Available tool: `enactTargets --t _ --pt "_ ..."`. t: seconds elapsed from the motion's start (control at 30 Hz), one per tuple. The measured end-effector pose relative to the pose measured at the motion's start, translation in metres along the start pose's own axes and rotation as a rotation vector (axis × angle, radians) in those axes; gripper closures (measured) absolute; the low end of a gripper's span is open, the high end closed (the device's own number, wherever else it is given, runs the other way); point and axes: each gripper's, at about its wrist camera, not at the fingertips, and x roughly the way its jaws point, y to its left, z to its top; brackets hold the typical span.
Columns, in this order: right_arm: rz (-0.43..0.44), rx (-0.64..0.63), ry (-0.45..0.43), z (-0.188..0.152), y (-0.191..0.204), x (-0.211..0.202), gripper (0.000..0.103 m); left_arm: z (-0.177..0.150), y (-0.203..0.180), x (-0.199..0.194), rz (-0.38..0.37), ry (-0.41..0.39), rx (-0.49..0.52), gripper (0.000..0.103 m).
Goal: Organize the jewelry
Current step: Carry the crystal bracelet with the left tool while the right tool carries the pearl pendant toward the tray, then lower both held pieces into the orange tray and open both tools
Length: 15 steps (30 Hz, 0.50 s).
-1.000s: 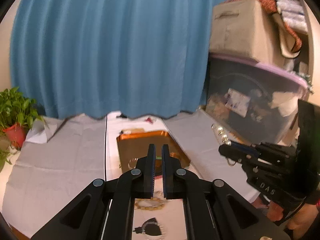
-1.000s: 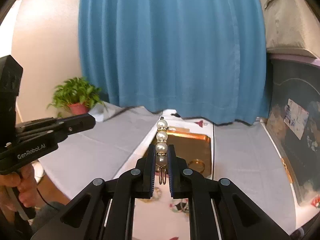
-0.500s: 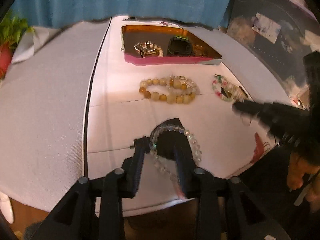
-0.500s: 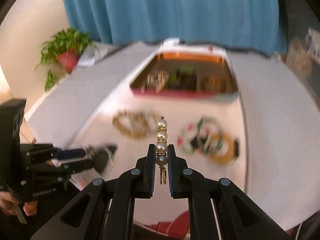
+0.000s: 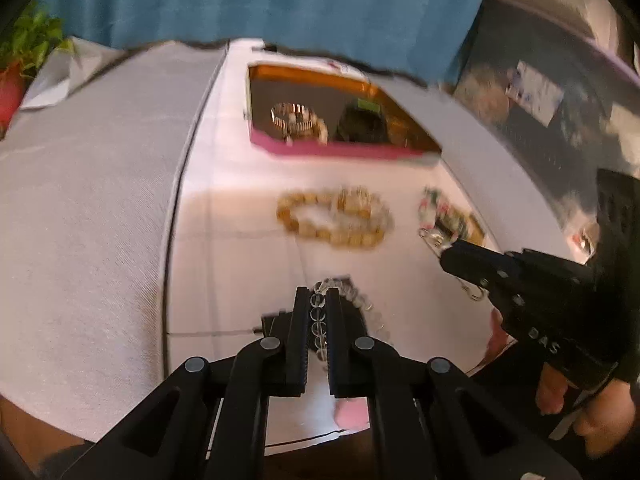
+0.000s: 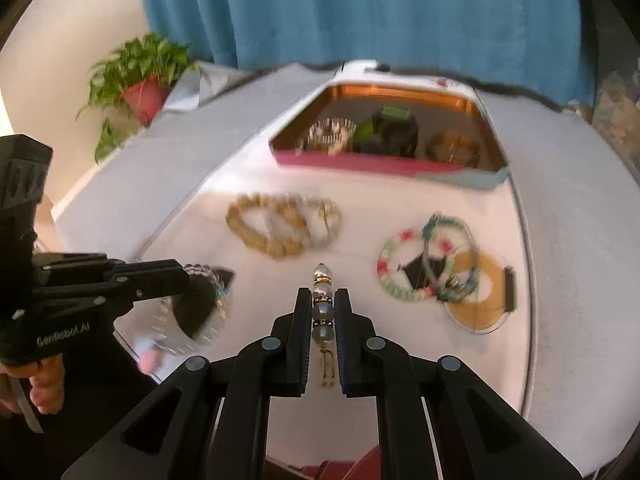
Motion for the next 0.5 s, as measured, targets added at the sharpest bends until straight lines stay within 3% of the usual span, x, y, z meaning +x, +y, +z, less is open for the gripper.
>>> enactTargets --t 0.23,0.5 --pt "-0.02 -0.002 -0.148 0.037 0.015 -0.072 0.091 0.039 -0.034 -0.069 -0.006 -0.168 0.056 0.098" --pt "-0.056 -0.032 -0.276 0.078 0.024 -0.133 0.091 0.084 -0.062 -0.107 -0.027 -0.302 0.109 0.098"
